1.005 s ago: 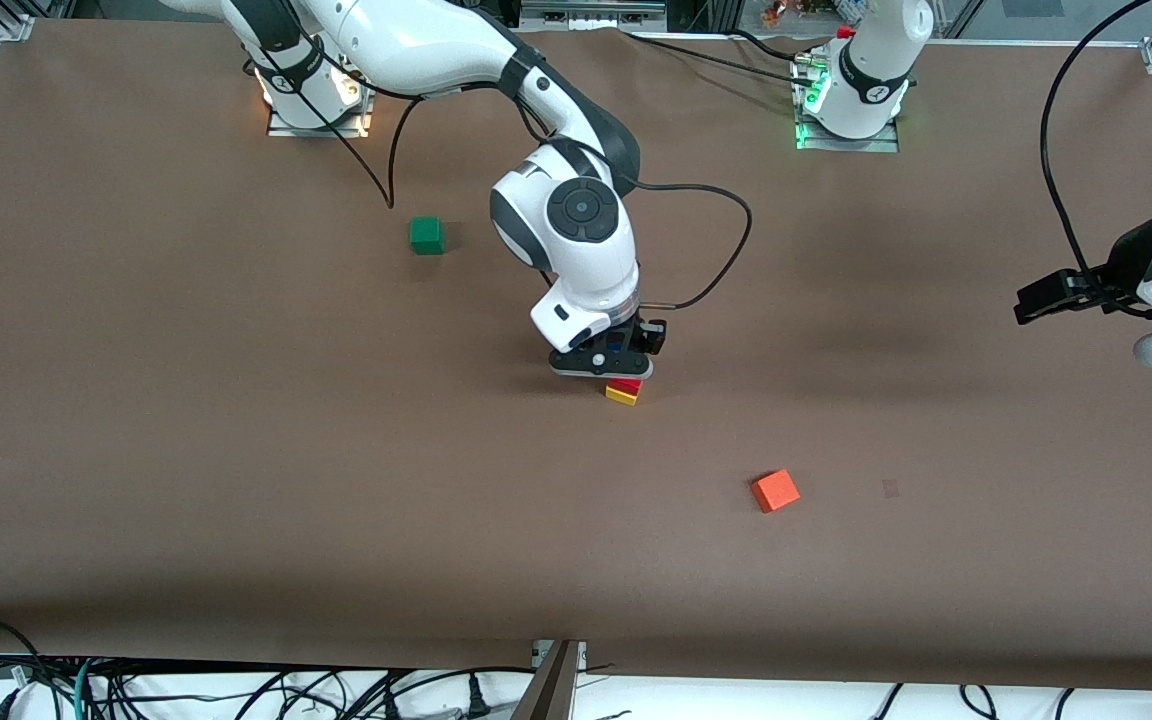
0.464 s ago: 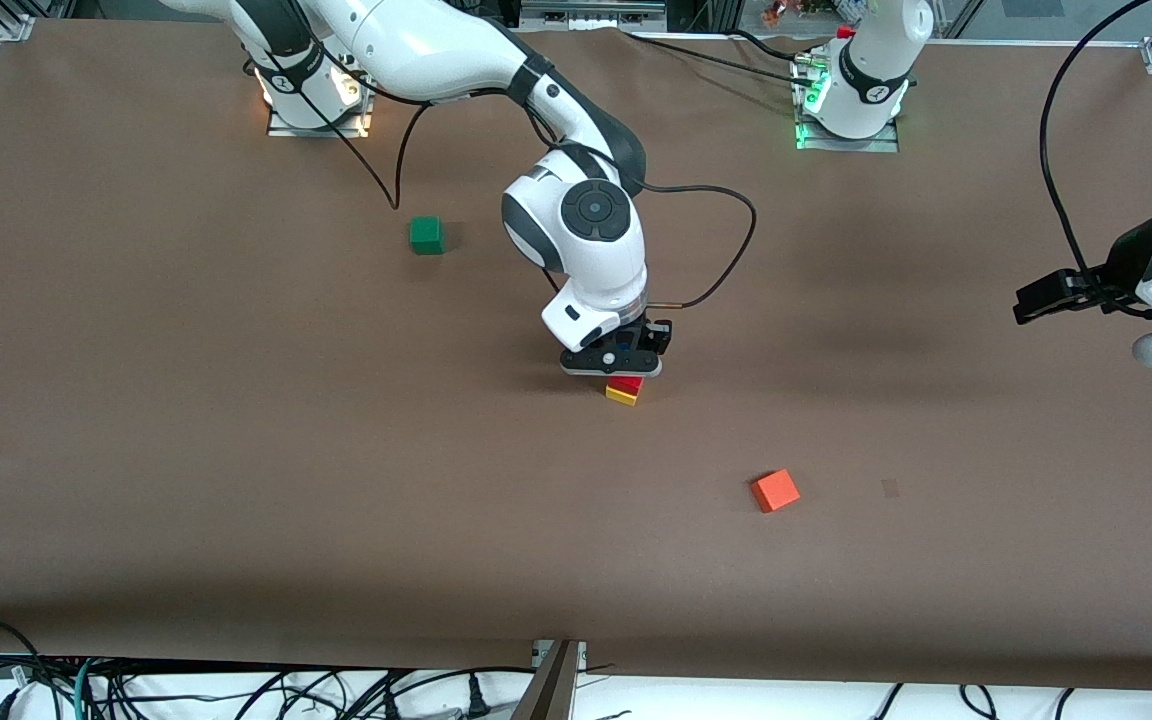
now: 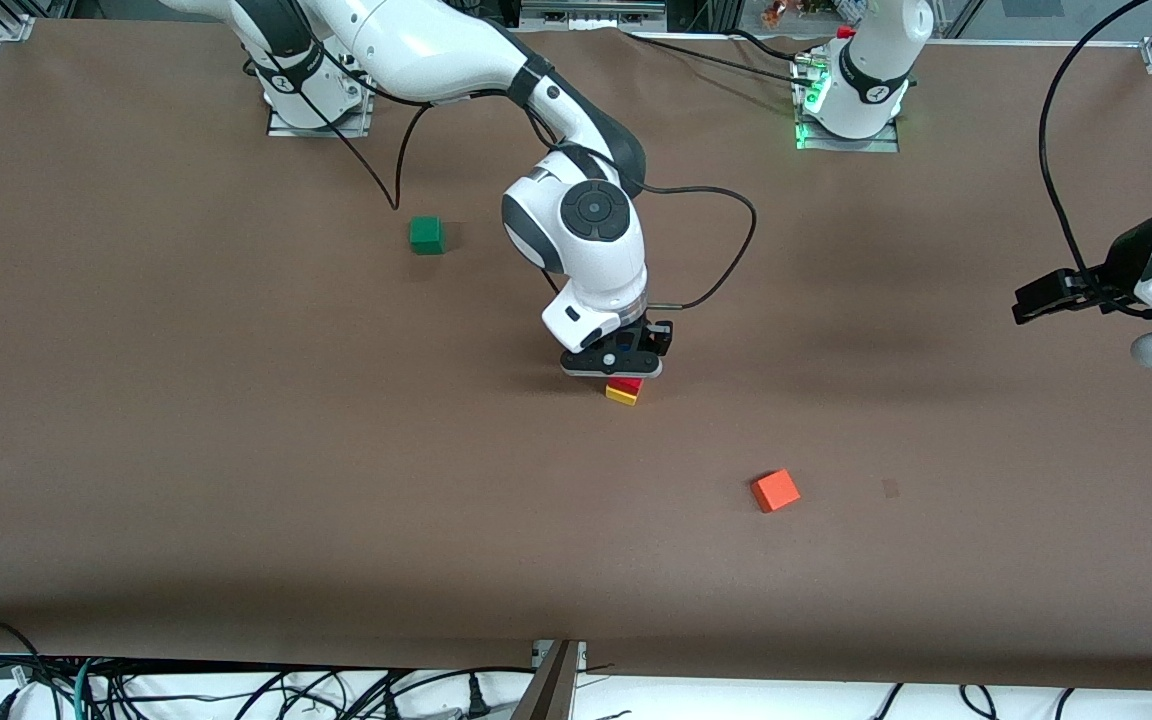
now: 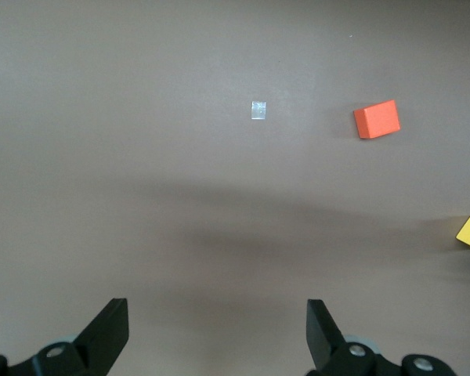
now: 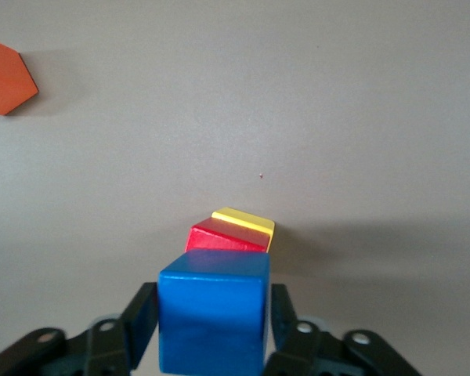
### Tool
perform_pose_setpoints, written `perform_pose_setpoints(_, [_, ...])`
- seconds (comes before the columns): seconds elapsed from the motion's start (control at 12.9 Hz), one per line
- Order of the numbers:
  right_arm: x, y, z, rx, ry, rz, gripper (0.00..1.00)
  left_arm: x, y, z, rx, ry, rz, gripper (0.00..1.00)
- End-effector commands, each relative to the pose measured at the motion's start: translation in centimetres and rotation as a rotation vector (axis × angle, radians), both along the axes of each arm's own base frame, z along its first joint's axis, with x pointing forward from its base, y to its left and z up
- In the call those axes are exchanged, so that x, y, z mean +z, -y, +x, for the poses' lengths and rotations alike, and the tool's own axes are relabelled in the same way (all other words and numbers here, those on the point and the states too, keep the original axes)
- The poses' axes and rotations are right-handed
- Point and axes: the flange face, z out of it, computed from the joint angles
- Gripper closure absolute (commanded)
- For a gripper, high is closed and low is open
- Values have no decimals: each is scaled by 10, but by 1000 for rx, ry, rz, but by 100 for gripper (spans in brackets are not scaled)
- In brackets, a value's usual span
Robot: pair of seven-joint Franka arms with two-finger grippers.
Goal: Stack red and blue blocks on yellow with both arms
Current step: 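Lower the blue cube onto the red cube and open the right gripper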
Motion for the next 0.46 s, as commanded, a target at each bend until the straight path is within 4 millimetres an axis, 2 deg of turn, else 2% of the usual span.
perform_pose_setpoints(0.0, [7,-3,2,-9,19,-7,1,5,0,0,-16,12,-25,0])
perform_pose_setpoints(0.15, [11,5,2,-18,-31,-48,0,5,0,0,-16,12,-25,0])
perform_pose_setpoints(0.23, [38,13,5,-26,-34,-43,0,5,0,0,-16,12,-25,0])
perform_pose_setpoints(0.39, [83,45,21,-72,-80,-25,0,5,0,0,-17,12,-25,0])
